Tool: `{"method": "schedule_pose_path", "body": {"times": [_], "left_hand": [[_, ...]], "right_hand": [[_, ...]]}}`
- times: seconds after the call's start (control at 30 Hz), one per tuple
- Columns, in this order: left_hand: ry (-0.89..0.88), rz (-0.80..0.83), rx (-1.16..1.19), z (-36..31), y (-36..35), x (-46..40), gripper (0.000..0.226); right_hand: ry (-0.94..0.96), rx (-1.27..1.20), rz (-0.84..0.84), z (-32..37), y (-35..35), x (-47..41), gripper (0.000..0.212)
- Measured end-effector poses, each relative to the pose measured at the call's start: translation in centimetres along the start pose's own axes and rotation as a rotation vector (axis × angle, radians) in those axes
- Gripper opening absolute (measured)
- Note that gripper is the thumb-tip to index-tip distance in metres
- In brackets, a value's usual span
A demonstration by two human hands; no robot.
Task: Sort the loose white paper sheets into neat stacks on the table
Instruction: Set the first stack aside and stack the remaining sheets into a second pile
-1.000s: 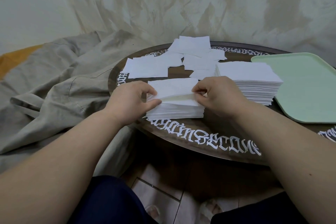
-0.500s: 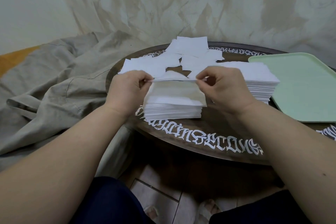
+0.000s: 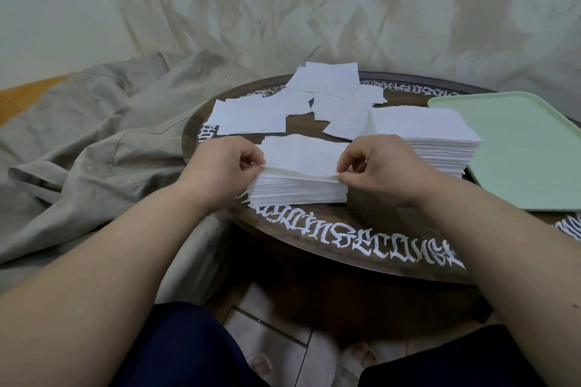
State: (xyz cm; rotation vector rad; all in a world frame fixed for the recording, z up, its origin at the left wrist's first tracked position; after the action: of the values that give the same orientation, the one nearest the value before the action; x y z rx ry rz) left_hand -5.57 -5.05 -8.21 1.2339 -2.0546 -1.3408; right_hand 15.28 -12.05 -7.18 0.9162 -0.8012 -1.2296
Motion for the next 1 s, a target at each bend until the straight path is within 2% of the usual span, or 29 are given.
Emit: {"method": "schedule_pose_path", "body": {"times": [0.1,0.33,0.6,0.73,0.87,1.0], "left_hand": [[0.005,0.036,0.002,0.3,-0.2,0.1,0.012],[0.005,0.062,-0.011,0.6,-0.4,0.1,0.010],[-0.007,0.051,0.008,0.3,-0.2,0.2,0.008],[-0.046,0.022,-0.046,-0.5,-0.1,0.2,0.020],[-0.047,-0.003,-0.065,-0.7,0.0,0.1,0.002],[0.014,-0.044,-0.047,-0.5,0.1,0.1,0.008]], "right_hand": [[0.008,0.002,0.009,0.1,-0.1,-0.1,0.002],[0.019,0.079,0.044,0.0,-0.6,-0.6,0.017],[0.010,-0.002,-0.030,-0.4,-0.1,-0.4,0.007],[-0.003,-0.067,-0.091,-0.9,0.5,-0.2,0.009],[-0.016,-0.067,-0.101,-1.1,0.4,-0.3,0.007],[-0.021,-0.070,-0.112,-1.3,0.6,-0.3,0.003]]}}
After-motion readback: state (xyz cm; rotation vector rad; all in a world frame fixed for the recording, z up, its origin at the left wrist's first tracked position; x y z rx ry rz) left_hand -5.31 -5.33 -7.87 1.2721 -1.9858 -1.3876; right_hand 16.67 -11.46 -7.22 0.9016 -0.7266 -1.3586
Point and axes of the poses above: each hand's wrist, its own x-axis away from the middle knuckle, its own y-axis out of the back of the hand, z = x × y, the point moved 6 cm from there along -x, towards the middle knuckle, and after that the axes turned 12 degrees about z, right-handed, at the moved point
